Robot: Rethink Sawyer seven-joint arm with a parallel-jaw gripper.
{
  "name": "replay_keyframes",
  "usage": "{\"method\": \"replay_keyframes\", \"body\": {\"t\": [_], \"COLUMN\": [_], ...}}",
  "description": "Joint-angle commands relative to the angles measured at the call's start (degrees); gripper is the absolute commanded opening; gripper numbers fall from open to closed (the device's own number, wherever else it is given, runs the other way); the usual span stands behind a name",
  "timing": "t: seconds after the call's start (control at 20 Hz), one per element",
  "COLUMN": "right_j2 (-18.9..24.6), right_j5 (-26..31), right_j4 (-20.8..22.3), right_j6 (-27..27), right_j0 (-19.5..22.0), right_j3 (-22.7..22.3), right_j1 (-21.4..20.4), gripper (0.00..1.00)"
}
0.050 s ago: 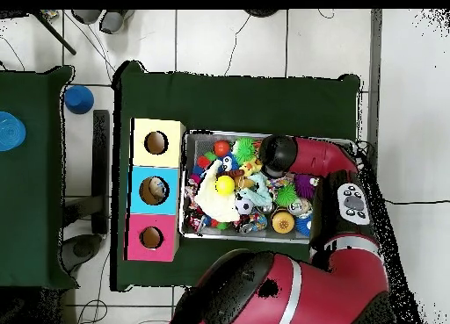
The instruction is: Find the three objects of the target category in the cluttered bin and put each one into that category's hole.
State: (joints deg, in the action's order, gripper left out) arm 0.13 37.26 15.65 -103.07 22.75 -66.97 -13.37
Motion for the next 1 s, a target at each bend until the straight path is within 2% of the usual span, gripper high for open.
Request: {"method": "replay_keyframes", "body": {"t": [0.05, 0.35, 0.65, 1.0], "right_j2": [7.5, 6.1, 6.0, 4.2], "right_j5": [-4.8, -3.7, -3.9, -1.3], "right_j4": [-1.8, -2.4, -3.1, -3.7], "right_j6": [-2.5, -4.8, -4.9, -5.3], "right_j0": [-0.5, -1.0, 0.8, 0.7], "right_j3": [6.4, 1.0, -5.9, -14.7], "right_j1": [4.6, 0.0, -4.8, -12.7], "gripper": [0.0, 0.0, 0.0, 0.0]}}
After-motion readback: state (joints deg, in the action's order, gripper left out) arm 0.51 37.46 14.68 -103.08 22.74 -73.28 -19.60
